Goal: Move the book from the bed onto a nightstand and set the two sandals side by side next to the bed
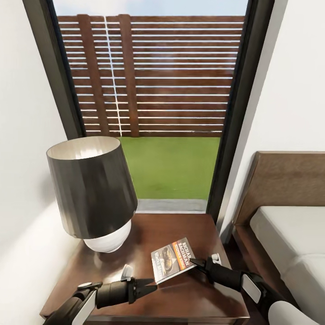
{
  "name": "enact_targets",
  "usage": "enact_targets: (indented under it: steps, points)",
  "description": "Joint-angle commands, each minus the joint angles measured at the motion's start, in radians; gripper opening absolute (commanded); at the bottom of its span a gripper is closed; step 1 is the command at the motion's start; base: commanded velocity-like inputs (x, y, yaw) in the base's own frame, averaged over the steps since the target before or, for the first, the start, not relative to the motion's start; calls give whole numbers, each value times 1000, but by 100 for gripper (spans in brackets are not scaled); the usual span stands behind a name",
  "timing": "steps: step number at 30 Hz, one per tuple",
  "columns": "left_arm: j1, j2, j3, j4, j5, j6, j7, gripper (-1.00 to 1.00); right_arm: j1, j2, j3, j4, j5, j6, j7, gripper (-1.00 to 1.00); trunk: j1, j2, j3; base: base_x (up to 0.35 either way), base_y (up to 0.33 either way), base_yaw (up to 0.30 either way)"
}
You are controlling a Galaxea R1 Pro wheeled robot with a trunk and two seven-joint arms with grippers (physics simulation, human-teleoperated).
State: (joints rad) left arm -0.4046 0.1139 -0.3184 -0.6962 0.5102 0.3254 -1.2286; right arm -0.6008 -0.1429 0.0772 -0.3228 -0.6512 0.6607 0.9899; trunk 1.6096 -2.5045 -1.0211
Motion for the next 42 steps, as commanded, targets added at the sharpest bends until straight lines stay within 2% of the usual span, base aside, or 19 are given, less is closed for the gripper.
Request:
enact_targets:
  steps: [1, 5, 8, 29, 30, 42]
  points:
    - [-1, 1, -5, 0, 10, 11, 0, 100, -1, -1, 9, 1, -4, -2, -1, -100, 0, 0, -1, 0, 0, 0]
    - [-1, 1, -5, 0, 10, 11, 0, 100, -1, -1, 9, 1, -4, -2, -1, -100, 0, 0, -1, 0, 0, 0]
    - [-1, 1, -5, 0, 10, 11, 0, 100, -1, -1, 9, 1, -4, -2, -1, -100, 1, -1, -13, 0, 0, 0]
    - [-1, 1, -5, 0, 10, 10, 0, 100, -1, -1, 9, 1, -4, -2, -1, -100, 1, -1, -13, 0, 0, 0]
    - [-1, 1, -5, 0, 10, 10, 0, 100, -1, -1, 9, 1, -4, -2, -1, 100, 1, -1, -13, 0, 0, 0]
    - [-1, 1, -5, 0, 10, 10, 0, 100, -1, -1, 9, 1, -4, -2, -1, 100, 1, -1, -13, 0, 0, 0]
